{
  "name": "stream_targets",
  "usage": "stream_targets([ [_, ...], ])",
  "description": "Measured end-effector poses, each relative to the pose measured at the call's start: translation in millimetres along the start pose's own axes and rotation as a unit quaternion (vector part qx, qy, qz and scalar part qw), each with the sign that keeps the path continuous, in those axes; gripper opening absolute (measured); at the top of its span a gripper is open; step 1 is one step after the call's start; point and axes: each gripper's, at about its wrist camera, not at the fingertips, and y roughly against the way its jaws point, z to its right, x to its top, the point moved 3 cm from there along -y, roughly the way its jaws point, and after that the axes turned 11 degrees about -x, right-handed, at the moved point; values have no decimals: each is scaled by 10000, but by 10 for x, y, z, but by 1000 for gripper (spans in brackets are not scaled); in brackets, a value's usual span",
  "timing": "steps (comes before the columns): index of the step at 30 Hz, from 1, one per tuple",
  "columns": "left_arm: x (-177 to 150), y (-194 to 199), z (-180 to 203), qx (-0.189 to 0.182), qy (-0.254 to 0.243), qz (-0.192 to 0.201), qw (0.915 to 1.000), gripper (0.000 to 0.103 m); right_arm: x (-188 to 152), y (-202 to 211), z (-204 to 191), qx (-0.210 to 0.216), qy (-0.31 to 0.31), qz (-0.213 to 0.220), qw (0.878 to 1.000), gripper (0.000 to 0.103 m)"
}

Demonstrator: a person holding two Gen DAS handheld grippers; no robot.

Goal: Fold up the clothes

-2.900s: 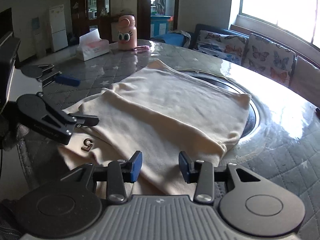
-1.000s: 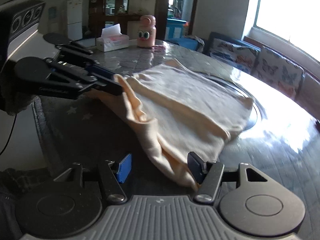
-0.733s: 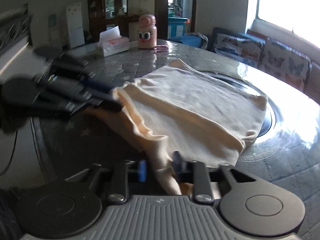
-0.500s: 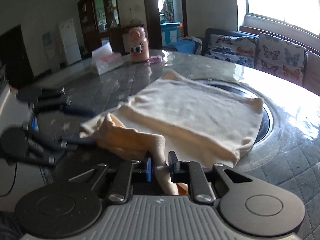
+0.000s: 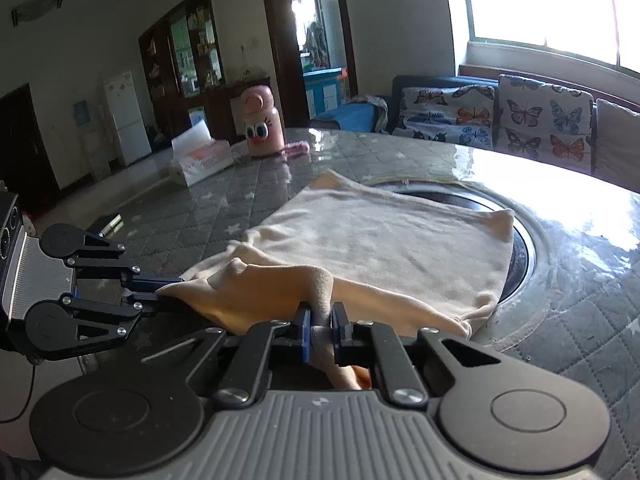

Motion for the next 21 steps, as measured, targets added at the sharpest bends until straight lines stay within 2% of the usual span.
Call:
stream_targets([
  [9,89,507,202,-168,-22,289,9994,11,-68,465,-45,184,-99,305,9993,9],
  [16,91,1061,414,-221,150,449,9986,11,-203,1100,-248,599,-103,507,9969,9],
  [21,161,1085,375,-151,165,545,9983,11,-154,1186,-315,648,-68,551,9964,9],
])
